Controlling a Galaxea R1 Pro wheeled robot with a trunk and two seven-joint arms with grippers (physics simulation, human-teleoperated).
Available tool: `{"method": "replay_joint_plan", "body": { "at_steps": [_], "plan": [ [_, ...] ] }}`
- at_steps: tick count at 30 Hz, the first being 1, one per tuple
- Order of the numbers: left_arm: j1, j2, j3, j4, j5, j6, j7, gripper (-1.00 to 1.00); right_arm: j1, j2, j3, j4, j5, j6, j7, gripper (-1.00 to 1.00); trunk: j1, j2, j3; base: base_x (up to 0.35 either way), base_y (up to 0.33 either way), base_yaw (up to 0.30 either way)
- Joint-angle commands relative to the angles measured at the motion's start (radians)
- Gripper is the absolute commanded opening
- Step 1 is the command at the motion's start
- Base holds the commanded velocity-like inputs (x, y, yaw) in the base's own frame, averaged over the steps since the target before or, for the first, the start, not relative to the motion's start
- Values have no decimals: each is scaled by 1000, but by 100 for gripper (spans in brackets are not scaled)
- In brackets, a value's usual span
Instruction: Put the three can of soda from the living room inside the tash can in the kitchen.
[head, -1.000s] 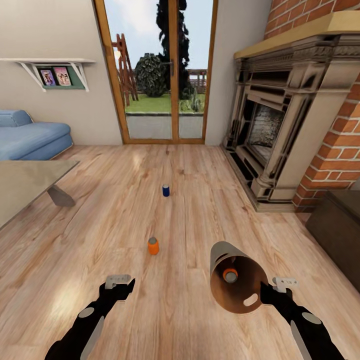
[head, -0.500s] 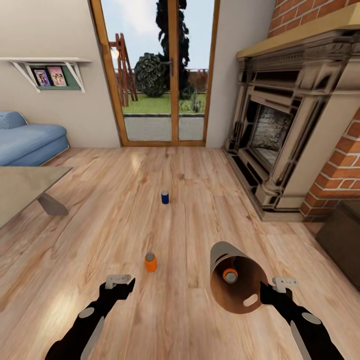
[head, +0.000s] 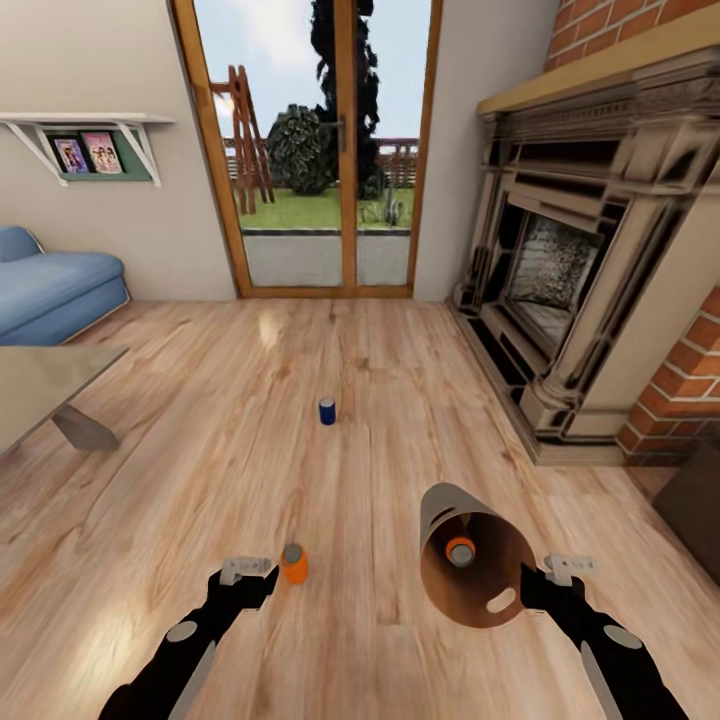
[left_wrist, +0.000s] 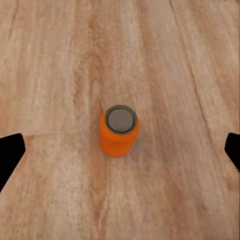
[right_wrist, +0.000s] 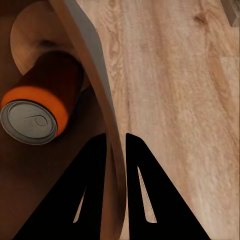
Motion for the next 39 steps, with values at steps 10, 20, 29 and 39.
{"method": "replay_joint_plan", "body": {
  "at_steps": [10, 20, 29, 39],
  "plan": [
    [0, 0, -1, 4, 0, -2, 0, 100, -1, 1, 1, -2, -8, 2, 5, -100, 0, 0, 0, 329, -87, 0],
    [0, 0, -1, 4, 0, -3, 0, 100, -1, 2, 2, 3, -7, 1, 5, -100, 0, 0, 0, 329, -93, 0],
    [0, 0, 3, 5, 2, -4, 1, 100, -1, 2, 4, 5, -6, 1, 5, -100, 0, 0, 0, 210, -40, 0],
    [0, 0, 4, 7, 2, -5, 2, 100, -1, 2, 6, 6, -5, 1, 4, -100, 0, 0, 0, 13, -2, 0]
  ]
}}
